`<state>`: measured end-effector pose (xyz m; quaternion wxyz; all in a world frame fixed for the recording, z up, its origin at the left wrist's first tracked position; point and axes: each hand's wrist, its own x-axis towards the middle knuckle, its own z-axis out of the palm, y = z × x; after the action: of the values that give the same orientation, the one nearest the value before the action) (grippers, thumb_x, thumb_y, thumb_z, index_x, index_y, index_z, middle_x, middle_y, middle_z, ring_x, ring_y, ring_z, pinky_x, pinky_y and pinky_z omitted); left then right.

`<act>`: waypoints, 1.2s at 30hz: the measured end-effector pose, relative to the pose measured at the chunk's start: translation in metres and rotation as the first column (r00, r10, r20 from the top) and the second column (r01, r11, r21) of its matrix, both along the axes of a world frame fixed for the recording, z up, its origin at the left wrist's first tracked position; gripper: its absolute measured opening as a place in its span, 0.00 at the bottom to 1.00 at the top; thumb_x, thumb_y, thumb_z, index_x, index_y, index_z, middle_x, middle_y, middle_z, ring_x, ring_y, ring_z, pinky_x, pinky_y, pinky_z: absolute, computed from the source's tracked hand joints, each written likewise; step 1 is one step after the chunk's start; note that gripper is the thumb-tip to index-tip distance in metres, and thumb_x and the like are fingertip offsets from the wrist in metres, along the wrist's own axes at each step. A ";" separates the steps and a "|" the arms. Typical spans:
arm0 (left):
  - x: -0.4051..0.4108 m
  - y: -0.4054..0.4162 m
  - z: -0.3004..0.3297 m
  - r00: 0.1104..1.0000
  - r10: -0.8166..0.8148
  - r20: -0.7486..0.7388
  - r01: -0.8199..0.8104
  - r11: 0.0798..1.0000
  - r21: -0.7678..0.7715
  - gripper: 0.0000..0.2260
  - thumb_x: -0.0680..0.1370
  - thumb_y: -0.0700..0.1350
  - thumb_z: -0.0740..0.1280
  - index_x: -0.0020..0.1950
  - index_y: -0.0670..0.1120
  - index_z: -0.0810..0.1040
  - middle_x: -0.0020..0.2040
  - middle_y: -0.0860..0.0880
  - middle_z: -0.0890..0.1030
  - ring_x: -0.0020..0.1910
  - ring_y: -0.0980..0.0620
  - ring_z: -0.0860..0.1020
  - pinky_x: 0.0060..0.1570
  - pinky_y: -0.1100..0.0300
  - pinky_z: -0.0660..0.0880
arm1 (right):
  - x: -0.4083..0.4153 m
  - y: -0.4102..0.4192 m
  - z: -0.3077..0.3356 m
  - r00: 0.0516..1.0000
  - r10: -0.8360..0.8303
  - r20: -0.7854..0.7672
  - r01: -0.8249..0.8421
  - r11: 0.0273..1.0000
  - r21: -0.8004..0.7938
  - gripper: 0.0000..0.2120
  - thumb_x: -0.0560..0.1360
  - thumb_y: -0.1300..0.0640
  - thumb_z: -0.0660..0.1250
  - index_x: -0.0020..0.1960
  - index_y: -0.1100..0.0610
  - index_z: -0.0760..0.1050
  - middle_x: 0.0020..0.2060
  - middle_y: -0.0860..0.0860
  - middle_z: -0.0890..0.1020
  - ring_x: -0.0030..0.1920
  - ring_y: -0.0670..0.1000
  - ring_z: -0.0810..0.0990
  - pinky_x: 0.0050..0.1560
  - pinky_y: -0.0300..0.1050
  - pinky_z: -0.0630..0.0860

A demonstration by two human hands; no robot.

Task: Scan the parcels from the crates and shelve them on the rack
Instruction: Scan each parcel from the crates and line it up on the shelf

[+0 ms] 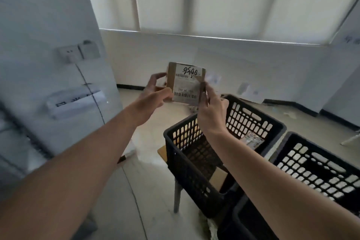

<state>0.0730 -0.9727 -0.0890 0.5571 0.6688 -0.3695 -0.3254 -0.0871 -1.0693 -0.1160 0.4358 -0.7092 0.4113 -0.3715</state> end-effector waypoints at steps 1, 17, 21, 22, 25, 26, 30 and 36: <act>0.000 0.017 0.003 0.999 0.046 0.014 -0.046 0.999 -0.003 0.29 0.75 0.45 0.71 0.75 0.60 0.67 0.56 0.46 0.84 0.59 0.45 0.83 0.69 0.41 0.70 | 0.003 0.012 0.005 0.999 0.039 0.005 -0.039 0.999 -0.008 0.19 0.88 0.47 0.57 0.77 0.33 0.69 0.70 0.51 0.69 0.48 0.41 0.69 0.62 0.45 0.70; 0.012 0.350 0.037 0.784 0.532 0.319 -0.518 0.845 -0.136 0.31 0.76 0.37 0.78 0.73 0.56 0.68 0.60 0.58 0.79 0.60 0.58 0.80 0.49 0.71 0.79 | 0.101 0.289 0.034 0.827 0.560 0.047 -0.545 0.820 -0.175 0.20 0.88 0.44 0.55 0.78 0.32 0.67 0.52 0.48 0.67 0.48 0.41 0.69 0.49 0.40 0.69; 0.007 0.438 0.040 0.725 0.578 0.374 -0.568 0.809 -0.151 0.39 0.73 0.32 0.79 0.78 0.50 0.65 0.59 0.62 0.76 0.55 0.67 0.80 0.49 0.70 0.79 | 0.113 0.374 0.035 0.782 0.619 0.065 -0.605 0.781 -0.154 0.20 0.88 0.44 0.55 0.78 0.32 0.67 0.56 0.51 0.68 0.48 0.39 0.70 0.46 0.31 0.64; 0.006 0.464 0.040 0.707 0.591 0.388 -0.584 0.798 -0.150 0.40 0.73 0.32 0.79 0.78 0.50 0.64 0.59 0.63 0.76 0.55 0.65 0.80 0.50 0.69 0.80 | 0.116 0.400 0.035 0.768 0.637 0.072 -0.623 0.768 -0.151 0.20 0.88 0.44 0.55 0.79 0.32 0.66 0.57 0.51 0.68 0.48 0.39 0.70 0.46 0.31 0.65; 0.009 0.539 0.036 0.657 0.635 0.407 -0.636 0.756 -0.154 0.42 0.72 0.35 0.81 0.80 0.49 0.63 0.60 0.62 0.75 0.62 0.56 0.80 0.57 0.61 0.82 | 0.127 0.472 0.029 0.730 0.679 0.071 -0.666 0.732 -0.144 0.20 0.88 0.43 0.55 0.79 0.32 0.66 0.58 0.53 0.69 0.49 0.42 0.72 0.57 0.40 0.69; 0.011 0.563 0.033 0.637 0.651 0.412 -0.654 0.740 -0.158 0.42 0.72 0.36 0.81 0.80 0.50 0.63 0.61 0.62 0.76 0.64 0.54 0.80 0.57 0.59 0.83 | 0.131 0.496 0.027 0.719 0.692 0.072 -0.680 0.721 -0.137 0.20 0.88 0.42 0.55 0.79 0.32 0.66 0.59 0.53 0.69 0.49 0.45 0.73 0.60 0.43 0.70; 0.015 0.653 0.025 0.545 0.723 0.424 -0.739 0.653 -0.164 0.43 0.71 0.38 0.82 0.80 0.52 0.64 0.62 0.60 0.77 0.64 0.55 0.80 0.56 0.57 0.84 | 0.147 0.581 0.023 0.650 0.758 0.052 -0.751 0.651 -0.108 0.21 0.87 0.41 0.55 0.80 0.33 0.64 0.63 0.53 0.68 0.57 0.49 0.69 0.62 0.45 0.66; 0.029 0.765 0.014 0.439 0.797 0.414 -0.835 0.532 -0.141 0.41 0.69 0.37 0.83 0.74 0.58 0.66 0.59 0.65 0.76 0.62 0.59 0.78 0.56 0.57 0.83 | 0.186 0.691 0.012 0.529 0.849 -0.008 -0.843 0.524 -0.119 0.22 0.88 0.44 0.54 0.81 0.35 0.63 0.62 0.53 0.69 0.47 0.37 0.65 0.48 0.36 0.66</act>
<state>0.1021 -0.2081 -0.0746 0.5189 0.8398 -0.0999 0.1245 0.0987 -0.3779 -0.1043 0.5324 -0.8324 -0.0158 -0.1531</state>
